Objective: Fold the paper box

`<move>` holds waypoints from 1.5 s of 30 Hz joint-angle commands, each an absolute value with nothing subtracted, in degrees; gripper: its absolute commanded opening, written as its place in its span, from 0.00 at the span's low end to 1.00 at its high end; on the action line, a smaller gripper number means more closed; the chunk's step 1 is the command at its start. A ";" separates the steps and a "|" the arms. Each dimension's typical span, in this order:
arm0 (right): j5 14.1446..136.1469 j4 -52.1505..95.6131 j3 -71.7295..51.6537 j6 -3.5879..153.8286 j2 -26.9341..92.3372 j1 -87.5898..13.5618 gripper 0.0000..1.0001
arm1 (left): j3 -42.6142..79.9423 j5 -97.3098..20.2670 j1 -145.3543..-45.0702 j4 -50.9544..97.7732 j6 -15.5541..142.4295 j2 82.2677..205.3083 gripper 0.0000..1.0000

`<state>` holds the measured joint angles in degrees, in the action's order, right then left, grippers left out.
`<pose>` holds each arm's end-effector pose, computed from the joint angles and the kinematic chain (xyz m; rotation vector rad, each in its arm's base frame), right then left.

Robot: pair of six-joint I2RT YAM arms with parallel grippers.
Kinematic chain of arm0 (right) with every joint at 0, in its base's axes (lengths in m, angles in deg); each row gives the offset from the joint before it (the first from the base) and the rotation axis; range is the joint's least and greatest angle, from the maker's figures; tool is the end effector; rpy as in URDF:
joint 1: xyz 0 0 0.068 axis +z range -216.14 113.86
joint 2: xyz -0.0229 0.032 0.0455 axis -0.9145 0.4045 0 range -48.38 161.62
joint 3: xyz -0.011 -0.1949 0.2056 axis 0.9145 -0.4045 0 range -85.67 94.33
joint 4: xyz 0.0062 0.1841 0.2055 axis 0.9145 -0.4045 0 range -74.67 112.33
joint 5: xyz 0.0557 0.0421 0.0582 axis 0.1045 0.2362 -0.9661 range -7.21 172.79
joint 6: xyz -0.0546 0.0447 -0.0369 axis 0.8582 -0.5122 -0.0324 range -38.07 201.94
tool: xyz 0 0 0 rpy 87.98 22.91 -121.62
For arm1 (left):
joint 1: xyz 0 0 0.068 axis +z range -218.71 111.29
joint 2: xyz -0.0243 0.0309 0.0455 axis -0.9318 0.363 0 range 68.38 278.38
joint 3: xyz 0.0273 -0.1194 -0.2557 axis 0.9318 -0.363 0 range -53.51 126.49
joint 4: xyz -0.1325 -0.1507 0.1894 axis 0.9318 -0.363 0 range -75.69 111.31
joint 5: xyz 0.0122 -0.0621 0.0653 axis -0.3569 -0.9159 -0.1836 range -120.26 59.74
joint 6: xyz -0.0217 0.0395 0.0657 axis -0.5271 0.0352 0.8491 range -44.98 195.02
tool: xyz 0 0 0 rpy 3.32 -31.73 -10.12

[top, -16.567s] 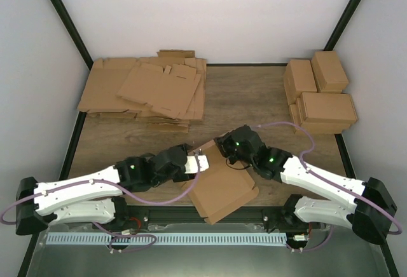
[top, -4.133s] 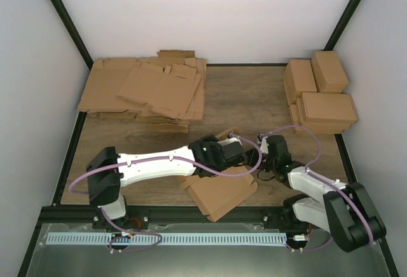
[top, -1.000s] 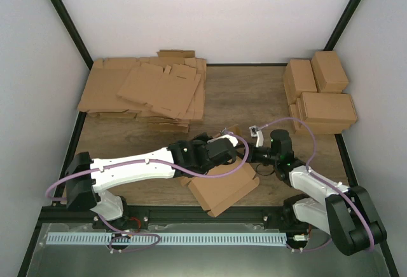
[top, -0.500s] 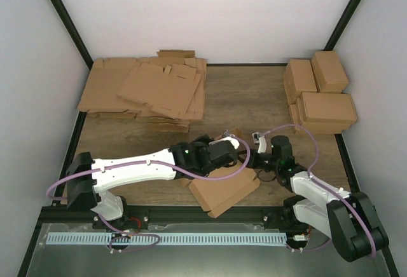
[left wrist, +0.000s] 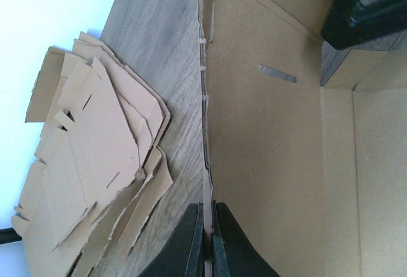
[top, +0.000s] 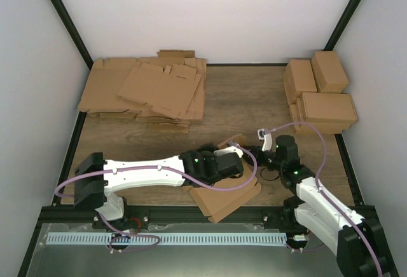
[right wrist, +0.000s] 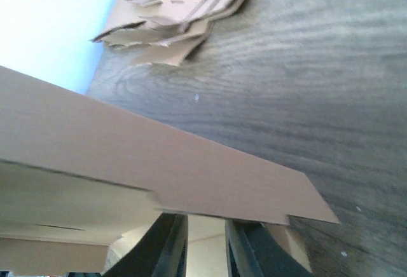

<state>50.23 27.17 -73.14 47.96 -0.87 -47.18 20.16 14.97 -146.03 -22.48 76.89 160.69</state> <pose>0.1733 0.0985 0.1499 -0.0789 2.2150 1.1324 0.1251 -0.3343 0.2535 1.2653 1.8934 0.4065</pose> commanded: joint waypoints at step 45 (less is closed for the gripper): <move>51.54 20.89 -54.74 39.96 -1.71 -46.94 0.39 | 19.03 14.65 -146.50 -19.24 77.21 159.74 0.04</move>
